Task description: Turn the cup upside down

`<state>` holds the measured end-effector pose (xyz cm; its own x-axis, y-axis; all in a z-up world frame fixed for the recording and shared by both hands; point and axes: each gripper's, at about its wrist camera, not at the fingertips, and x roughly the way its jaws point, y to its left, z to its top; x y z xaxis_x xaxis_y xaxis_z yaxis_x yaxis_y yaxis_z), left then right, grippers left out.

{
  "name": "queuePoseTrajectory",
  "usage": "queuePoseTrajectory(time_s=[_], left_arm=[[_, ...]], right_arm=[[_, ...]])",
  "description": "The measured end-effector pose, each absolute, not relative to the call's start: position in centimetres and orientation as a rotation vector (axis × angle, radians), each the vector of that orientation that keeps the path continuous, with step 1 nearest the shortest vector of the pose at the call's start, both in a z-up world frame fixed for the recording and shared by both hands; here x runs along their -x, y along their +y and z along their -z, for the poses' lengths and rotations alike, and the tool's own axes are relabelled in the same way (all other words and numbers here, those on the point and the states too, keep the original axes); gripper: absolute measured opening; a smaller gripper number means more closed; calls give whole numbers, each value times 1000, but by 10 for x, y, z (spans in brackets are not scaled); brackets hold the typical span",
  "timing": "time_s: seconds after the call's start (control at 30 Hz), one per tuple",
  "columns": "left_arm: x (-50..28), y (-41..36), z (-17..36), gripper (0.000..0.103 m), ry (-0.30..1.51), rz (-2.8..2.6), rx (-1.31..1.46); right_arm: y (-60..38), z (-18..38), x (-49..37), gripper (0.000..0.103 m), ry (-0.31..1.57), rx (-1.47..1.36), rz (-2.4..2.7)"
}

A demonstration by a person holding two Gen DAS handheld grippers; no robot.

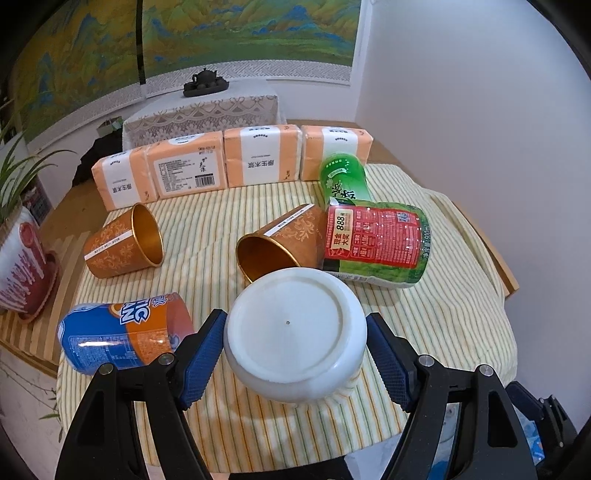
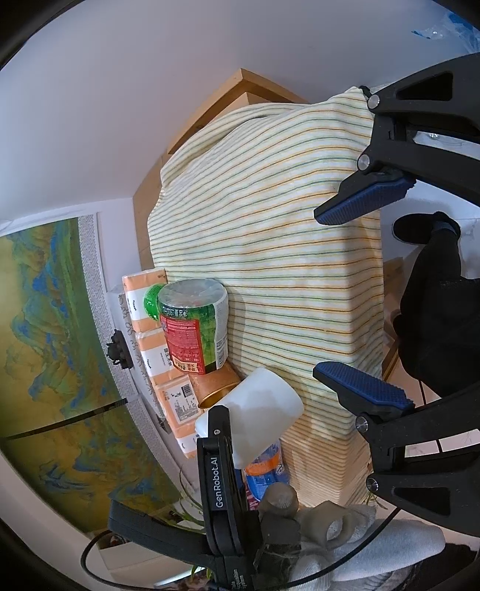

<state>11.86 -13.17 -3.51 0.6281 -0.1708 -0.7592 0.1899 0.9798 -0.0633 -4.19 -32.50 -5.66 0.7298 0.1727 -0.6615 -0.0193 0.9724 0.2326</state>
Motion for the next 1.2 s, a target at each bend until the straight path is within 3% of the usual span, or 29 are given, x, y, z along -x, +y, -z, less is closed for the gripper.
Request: queuePoseTrajectory(time_s=[0.23, 0.57, 1.2], left_arm=[[-121, -138, 35, 79, 859, 232, -42], [-113, -137, 24, 91, 797, 252, -44], [-72, -95, -27, 93, 591, 274, 40]], right_arm=[[-326, 56, 42, 73, 748, -217, -102], [-326, 54, 42, 73, 742, -213, -93], [-302, 31, 41, 77, 687, -192, -121]])
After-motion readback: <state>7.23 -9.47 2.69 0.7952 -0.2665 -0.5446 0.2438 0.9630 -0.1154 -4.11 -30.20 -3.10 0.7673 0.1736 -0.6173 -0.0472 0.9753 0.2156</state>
